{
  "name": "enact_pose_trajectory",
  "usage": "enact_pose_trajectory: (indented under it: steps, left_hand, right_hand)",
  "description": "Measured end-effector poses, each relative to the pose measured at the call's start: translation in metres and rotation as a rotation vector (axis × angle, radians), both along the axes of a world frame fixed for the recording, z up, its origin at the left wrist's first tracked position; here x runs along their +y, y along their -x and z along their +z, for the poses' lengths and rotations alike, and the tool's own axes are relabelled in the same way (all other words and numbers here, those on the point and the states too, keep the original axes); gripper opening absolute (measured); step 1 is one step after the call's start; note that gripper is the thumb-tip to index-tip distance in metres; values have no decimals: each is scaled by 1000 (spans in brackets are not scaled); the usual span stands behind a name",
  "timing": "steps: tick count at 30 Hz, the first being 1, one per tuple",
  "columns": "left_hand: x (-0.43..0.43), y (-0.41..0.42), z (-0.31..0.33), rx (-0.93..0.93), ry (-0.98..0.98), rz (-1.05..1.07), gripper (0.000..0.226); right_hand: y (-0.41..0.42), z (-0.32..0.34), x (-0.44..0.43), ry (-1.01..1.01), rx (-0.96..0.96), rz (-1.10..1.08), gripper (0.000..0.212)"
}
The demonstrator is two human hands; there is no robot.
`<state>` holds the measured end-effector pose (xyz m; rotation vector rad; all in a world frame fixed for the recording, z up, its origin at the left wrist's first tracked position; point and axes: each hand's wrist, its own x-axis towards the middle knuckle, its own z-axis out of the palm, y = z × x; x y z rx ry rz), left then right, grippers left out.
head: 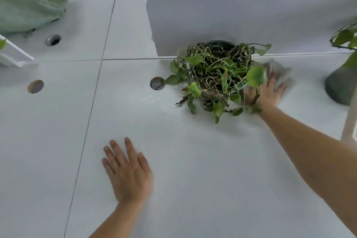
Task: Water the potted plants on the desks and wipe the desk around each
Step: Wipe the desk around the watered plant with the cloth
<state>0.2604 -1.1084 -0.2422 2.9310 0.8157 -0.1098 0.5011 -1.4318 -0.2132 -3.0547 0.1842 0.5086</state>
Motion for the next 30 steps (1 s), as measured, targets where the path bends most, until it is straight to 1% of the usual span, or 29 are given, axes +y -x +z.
enact_pose_trajectory:
  steps: [2, 4, 6, 8, 9, 11, 12, 14, 16, 17, 19, 22, 24, 27, 29, 30]
  left_hand:
    - [-1, 0, 3, 18, -8, 10, 63]
    - [-1, -1, 6, 36, -10, 10, 64]
    - [-1, -2, 8, 49, 6, 8, 64]
    - [4, -1, 14, 51, 48, -41, 64]
    - [12, 0, 15, 49, 69, -103, 64]
    - [41, 4, 17, 8, 71, -208, 61]
    - [62, 6, 19, -19, 56, -201, 58]
    - [107, 8, 21, -54, 23, -71, 52]
    - [148, 15, 18, -1, -5, 74, 55]
    - [158, 19, 16, 27, -10, 99, 59]
    - [167, 25, 11, 35, -19, 89, 62]
    - [165, 25, 9, 9, 12, 68, 69]
    - [165, 26, 9, -1, 12, 59, 69]
    - [167, 24, 6, -5, -1, 59, 66]
    - [173, 22, 3, 0, 4, 52, 65]
    - [174, 20, 1, -2, 8, 47, 64]
  right_hand:
    - [39, -15, 7, 35, -18, 69, 89]
    - [93, -20, 30, -42, -16, 77, 77]
    - [159, -15, 63, -93, -16, 138, 74]
    - [222, -8, 96, -132, -38, 294, 76]
    - [246, -10, 109, -140, -35, 383, 77]
    - [272, -10, 131, -121, -54, 543, 77]
    - [272, -10, 142, -120, -62, 600, 77]
    - [250, -9, 161, -135, -75, 644, 77]
    - [211, -8, 189, -163, -75, 586, 79]
    - [190, -8, 202, -160, -34, 534, 80]
    - [149, -9, 236, -139, 3, 405, 79]
    - [94, -12, 273, -125, -25, 266, 81]
    - [56, -13, 292, -122, -38, 181, 83]
    - [6, -16, 318, -157, -105, 24, 86]
    - [-12, -18, 336, -139, -112, -12, 86]
    - [-12, -18, 339, -126, -101, 12, 84]
